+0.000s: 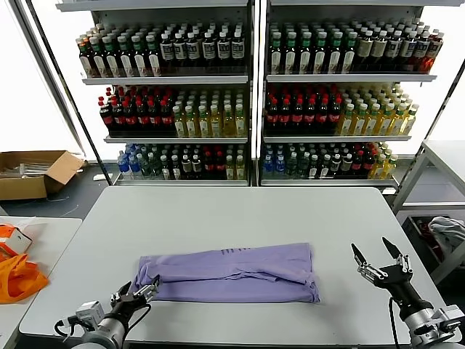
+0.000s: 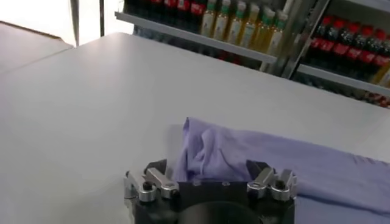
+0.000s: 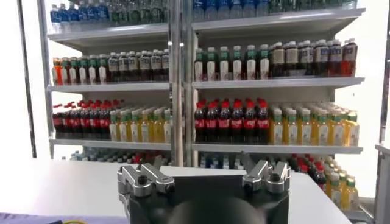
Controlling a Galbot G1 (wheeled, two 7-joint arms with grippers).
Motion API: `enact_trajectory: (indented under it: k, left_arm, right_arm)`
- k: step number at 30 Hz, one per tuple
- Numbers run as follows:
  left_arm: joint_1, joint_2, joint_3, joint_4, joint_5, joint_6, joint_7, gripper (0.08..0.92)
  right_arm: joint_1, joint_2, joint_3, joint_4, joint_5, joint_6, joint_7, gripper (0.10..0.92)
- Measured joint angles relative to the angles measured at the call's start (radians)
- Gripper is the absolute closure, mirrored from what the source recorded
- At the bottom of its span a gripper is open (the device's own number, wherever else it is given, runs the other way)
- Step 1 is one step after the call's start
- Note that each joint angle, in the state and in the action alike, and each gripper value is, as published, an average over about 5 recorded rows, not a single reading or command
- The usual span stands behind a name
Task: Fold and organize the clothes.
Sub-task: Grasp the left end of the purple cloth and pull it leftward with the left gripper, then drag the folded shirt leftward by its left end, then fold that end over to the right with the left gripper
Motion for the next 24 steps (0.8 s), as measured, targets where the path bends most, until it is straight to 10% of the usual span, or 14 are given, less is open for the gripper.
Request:
enact_trajectory:
  k: [24]
  left_arm:
    - [0.032,-0.008,-0.092,0.063,0.036,-0.141,0.061,0.897]
  right_arm:
    - [0.008,0.006,-0.018,0.018,0.022,-0.011,-0.004,0.203]
